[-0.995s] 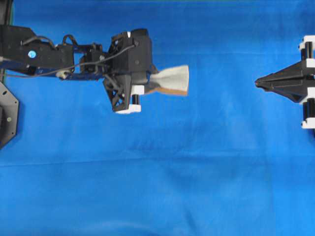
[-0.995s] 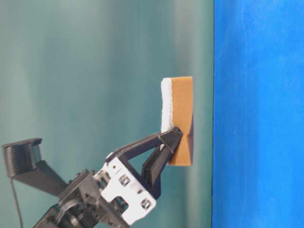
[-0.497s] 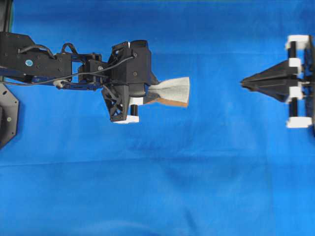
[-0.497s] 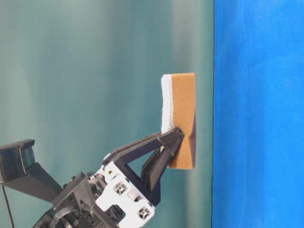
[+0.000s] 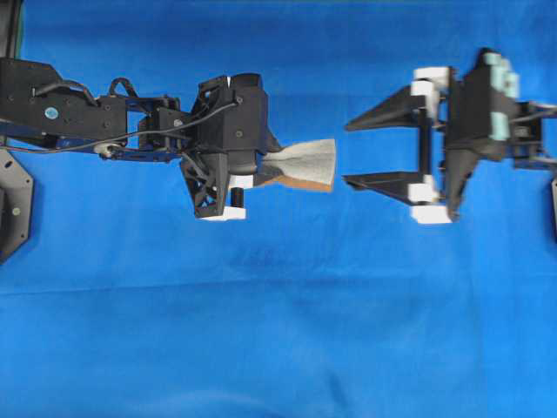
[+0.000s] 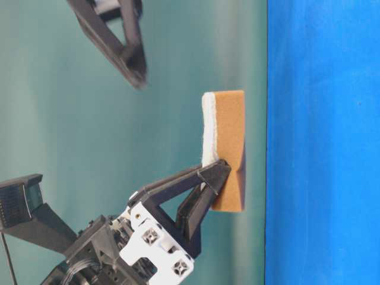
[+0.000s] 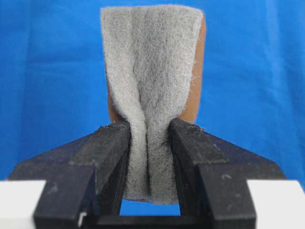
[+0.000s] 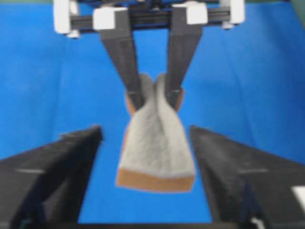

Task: Hand over the sponge with the left arm and wipe it with the right arm.
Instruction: 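Close the right gripper on the sponge's free end, then open the left gripper and pull it back to the left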

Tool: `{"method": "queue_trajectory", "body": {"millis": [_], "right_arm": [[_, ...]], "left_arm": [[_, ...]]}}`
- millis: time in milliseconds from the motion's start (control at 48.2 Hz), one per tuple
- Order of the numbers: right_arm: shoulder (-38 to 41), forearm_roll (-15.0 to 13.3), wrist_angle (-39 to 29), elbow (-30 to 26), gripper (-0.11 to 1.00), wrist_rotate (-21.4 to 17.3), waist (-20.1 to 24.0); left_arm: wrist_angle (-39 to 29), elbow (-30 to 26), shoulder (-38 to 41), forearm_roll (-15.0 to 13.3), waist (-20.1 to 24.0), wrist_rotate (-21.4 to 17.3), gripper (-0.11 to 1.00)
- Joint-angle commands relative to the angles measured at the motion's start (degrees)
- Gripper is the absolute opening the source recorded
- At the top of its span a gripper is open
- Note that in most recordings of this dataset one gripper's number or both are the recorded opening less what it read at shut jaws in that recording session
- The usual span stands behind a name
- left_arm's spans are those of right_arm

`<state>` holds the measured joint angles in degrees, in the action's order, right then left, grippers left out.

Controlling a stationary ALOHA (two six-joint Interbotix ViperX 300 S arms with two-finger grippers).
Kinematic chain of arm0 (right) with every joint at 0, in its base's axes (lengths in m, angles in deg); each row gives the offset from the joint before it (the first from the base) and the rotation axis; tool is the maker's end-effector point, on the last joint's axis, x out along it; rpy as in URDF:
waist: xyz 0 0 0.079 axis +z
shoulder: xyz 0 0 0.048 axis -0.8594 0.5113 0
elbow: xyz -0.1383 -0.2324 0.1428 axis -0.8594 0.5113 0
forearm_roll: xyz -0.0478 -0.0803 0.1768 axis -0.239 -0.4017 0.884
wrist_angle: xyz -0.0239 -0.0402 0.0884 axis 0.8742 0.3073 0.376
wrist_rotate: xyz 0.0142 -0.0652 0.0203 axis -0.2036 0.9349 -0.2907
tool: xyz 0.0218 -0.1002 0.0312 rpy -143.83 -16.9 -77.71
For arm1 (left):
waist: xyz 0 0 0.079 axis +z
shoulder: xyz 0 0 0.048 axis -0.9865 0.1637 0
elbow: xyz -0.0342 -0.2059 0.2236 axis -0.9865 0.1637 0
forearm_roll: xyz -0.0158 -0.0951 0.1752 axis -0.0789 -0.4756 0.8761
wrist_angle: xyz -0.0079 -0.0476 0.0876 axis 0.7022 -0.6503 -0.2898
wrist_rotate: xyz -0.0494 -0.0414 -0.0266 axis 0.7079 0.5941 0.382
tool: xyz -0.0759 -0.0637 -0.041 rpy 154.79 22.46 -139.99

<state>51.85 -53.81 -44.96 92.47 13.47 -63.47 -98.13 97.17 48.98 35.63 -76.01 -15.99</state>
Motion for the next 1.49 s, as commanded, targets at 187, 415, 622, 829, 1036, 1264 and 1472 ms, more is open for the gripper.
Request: {"method": "queue_trajectory", "body": {"millis": [187, 415, 622, 829, 1036, 1264, 1472], "right_arm": [[7.38, -0.26, -2.37, -7.21, 0.72, 0.53, -1.14], [10.99, -0.18, -4.66, -9.05, 0.73, 0.00, -1.05], [13.89, -0.18, -5.89, -9.40, 0.73, -0.70, -1.05], [15.12, -0.09, -6.94, -9.93, 0.72, -0.79, -1.14], [15.21, -0.26, -7.12, -10.02, 0.68, 0.26, -1.14], [15.21, -1.85, -10.46, -10.20, 0.23, 1.14, -1.14], [15.12, -1.85, -11.25, -10.20, 0.23, 1.14, -1.05]], "left_arm": [[0.44, -0.53, -1.41, 0.00, -0.18, -0.35, 0.23], [0.44, -0.53, -1.41, 0.00, -0.26, -0.97, 0.23], [0.44, -0.53, -1.41, -0.09, -0.18, -1.23, 0.23], [0.44, -0.53, -1.41, 0.00, -0.44, -1.85, 0.23], [0.53, -0.53, -1.41, 0.00, -0.97, -2.46, 0.20], [1.23, -0.62, -1.41, 0.00, -0.97, -2.72, 0.16], [1.93, -0.62, -1.49, 0.00, -0.97, -3.08, 0.16]]}}
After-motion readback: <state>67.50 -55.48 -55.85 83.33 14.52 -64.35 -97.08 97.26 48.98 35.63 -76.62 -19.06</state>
